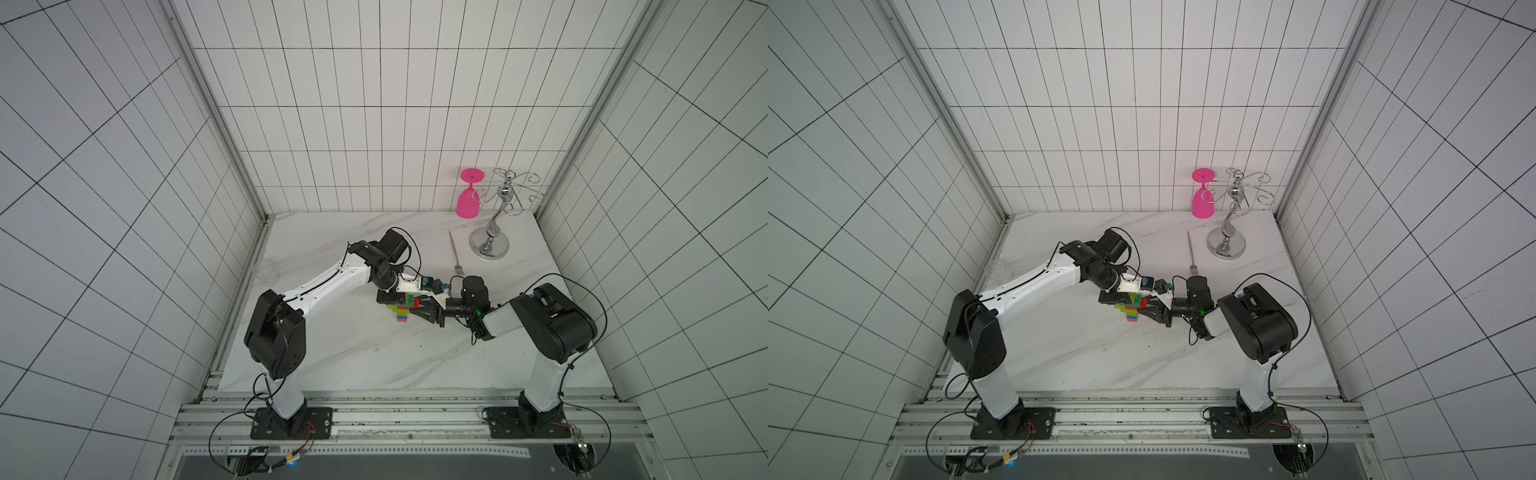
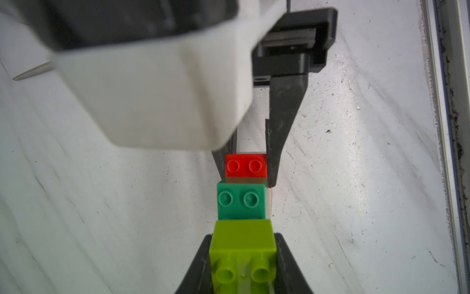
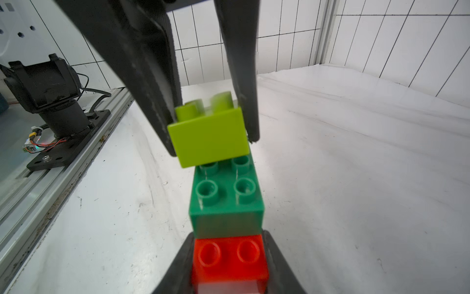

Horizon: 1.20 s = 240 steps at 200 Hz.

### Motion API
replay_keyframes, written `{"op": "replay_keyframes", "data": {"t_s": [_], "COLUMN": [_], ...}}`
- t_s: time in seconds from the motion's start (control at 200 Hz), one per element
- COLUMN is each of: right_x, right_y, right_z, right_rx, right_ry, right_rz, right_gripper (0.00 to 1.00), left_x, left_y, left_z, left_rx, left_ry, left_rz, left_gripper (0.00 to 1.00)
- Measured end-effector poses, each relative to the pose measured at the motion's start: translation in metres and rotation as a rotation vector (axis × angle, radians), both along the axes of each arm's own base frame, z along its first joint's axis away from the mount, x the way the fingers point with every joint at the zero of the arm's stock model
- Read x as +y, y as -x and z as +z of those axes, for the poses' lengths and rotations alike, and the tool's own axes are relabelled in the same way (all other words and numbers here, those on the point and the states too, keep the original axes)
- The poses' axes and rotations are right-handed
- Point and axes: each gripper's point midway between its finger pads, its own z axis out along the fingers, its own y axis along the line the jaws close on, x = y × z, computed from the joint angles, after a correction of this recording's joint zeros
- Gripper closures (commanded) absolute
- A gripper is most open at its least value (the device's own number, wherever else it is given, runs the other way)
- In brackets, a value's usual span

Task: Assemble a spoon with lego
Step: Assemble the lego brick with the lego brick.

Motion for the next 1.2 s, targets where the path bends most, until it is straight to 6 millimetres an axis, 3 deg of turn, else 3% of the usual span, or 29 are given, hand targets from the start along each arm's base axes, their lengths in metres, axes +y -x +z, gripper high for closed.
{"op": "replay_keyframes", "data": {"t_s": [1.199], "right_x": [-0.002], "right_y": [-0.001], "right_z": [-0.003], "right_rx": [0.005], "right_ry": [0.025], "right_rz": [0.027], "right_gripper": [0.75], "left_x": [-0.005], "left_y": [-0.001], "left_z": [-0.011], "left_rx": [0.083], "left_ry": [-0.107], "left_rz": [-0.014], "left_gripper": [0.85]}}
